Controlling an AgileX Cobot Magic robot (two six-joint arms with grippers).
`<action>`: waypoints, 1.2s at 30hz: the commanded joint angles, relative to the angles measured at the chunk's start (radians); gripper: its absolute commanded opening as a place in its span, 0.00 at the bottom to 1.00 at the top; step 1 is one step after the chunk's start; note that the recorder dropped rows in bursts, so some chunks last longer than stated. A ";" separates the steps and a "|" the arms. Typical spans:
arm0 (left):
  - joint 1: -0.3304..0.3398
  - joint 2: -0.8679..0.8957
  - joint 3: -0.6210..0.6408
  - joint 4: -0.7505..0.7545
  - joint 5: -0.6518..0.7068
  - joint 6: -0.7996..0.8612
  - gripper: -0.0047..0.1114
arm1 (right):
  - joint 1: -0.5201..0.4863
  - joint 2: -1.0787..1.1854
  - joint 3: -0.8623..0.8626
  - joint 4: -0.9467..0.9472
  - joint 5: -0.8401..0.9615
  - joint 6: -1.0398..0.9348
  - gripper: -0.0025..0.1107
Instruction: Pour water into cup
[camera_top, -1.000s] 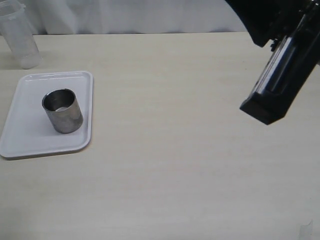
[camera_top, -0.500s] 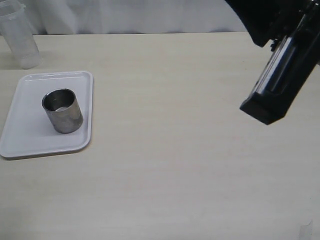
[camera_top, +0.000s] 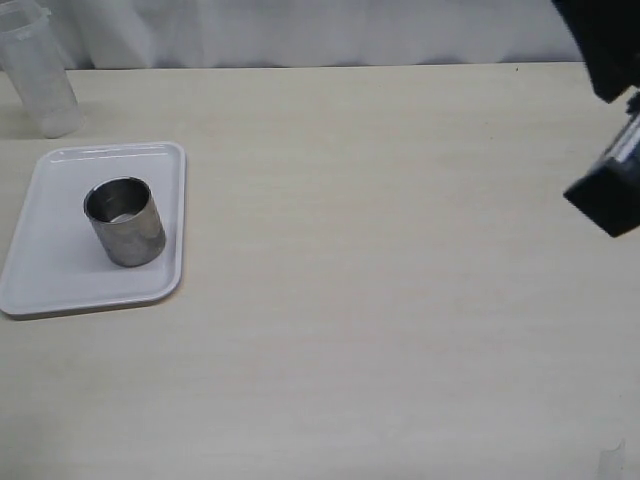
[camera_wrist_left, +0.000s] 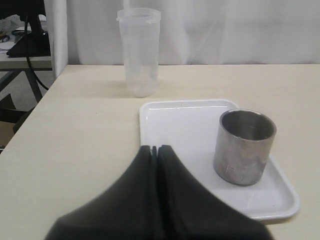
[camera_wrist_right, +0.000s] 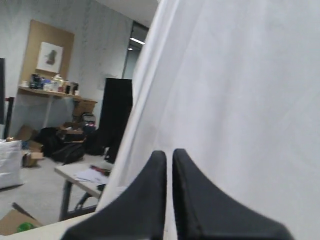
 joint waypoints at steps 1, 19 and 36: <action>-0.008 -0.002 0.004 -0.005 -0.004 -0.006 0.04 | -0.004 -0.136 0.104 0.269 0.004 -0.300 0.06; -0.008 -0.002 0.004 -0.005 -0.004 -0.006 0.04 | -0.374 -0.580 0.440 0.357 0.036 -0.388 0.06; -0.008 -0.002 0.004 -0.003 -0.004 -0.006 0.04 | -0.609 -0.732 0.486 0.345 0.295 -0.406 0.06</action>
